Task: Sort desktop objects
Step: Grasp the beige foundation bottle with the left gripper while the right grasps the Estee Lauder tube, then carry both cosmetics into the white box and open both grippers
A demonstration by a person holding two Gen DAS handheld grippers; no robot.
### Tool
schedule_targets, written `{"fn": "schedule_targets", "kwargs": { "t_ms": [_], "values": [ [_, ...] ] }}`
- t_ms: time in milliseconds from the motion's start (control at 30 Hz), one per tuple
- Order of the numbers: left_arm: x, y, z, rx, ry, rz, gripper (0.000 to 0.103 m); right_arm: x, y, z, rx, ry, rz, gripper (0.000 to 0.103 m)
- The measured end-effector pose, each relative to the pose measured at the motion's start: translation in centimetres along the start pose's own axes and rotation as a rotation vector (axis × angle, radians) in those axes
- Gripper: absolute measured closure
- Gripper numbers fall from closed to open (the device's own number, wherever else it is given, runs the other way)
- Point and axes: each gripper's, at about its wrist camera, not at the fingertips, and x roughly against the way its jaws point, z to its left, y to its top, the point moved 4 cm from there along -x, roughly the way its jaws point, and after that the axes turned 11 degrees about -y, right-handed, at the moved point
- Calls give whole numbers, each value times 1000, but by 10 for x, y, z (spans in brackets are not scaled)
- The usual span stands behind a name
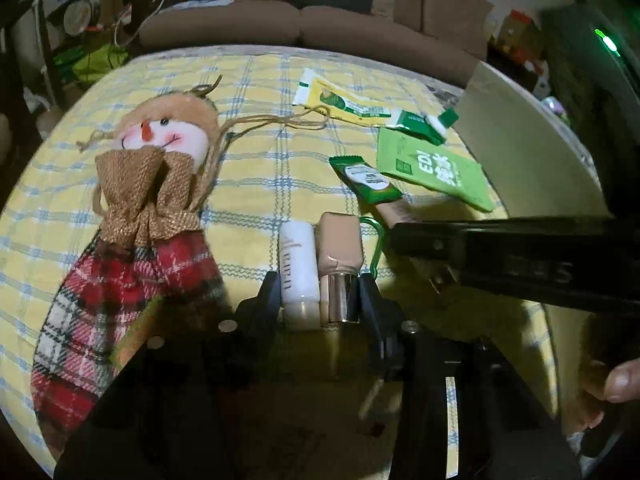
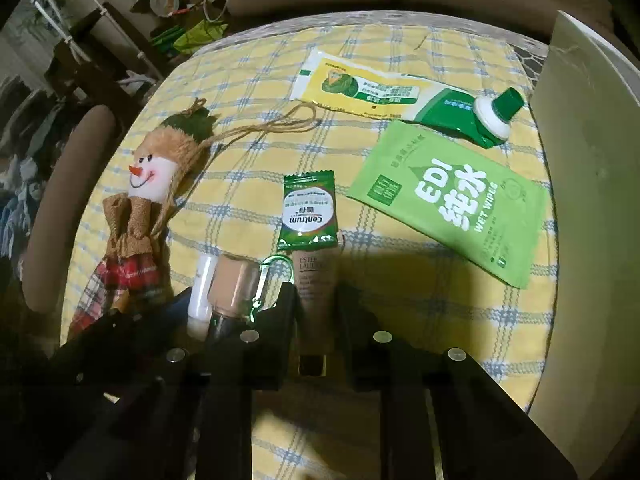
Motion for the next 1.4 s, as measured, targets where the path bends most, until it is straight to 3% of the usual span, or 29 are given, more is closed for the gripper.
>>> {"fn": "schedule_targets", "kwargs": {
  "t_ms": [467, 533, 567, 700, 800, 833, 900, 967, 1033, 1133, 1167, 1200, 1300, 1400],
  "values": [
    [37, -5, -4, 4, -56, -18, 68, 60, -11, -6, -59, 140, -54, 83],
    [43, -9, -3, 22, -87, -9, 74, 67, -13, -6, -54, 141, -61, 83],
    [45, -12, -4, 26, -101, 5, 82, 68, -15, -6, -50, 138, -60, 83],
    [49, -28, -10, -9, -100, 46, 82, 56, -26, -4, -36, 111, -22, 83],
    [55, -31, -8, -18, -88, 19, 82, 49, -37, -5, -52, 120, -7, 83],
    [58, -28, -6, 0, -102, -8, 81, 48, -39, -5, -56, 124, -8, 83],
    [59, -25, -5, 17, -134, -19, 66, 49, -40, -3, -62, 131, -10, 83],
    [56, -23, -10, -19, -115, -22, 54, 50, -40, -3, -60, 128, -13, 83],
    [45, -22, -20, -80, -72, 4, 53, 52, -39, -3, -60, 121, -18, 83],
    [25, -23, -27, -109, -33, 42, 59, 56, -37, -5, -77, 121, -30, 83],
    [19, -24, -28, -116, -20, 61, 74, 57, -36, -6, -82, 123, -33, 83],
    [12, -26, -30, -128, 3, 83, 82, 58, -36, -7, -84, 125, -34, 83],
    [9, -28, -34, -140, 7, 75, 82, 63, -35, -8, -86, 133, -37, 83],
    [15, -25, -34, -106, -42, 58, 83, 69, -34, -12, -97, 156, -42, 83]
  ]
}}
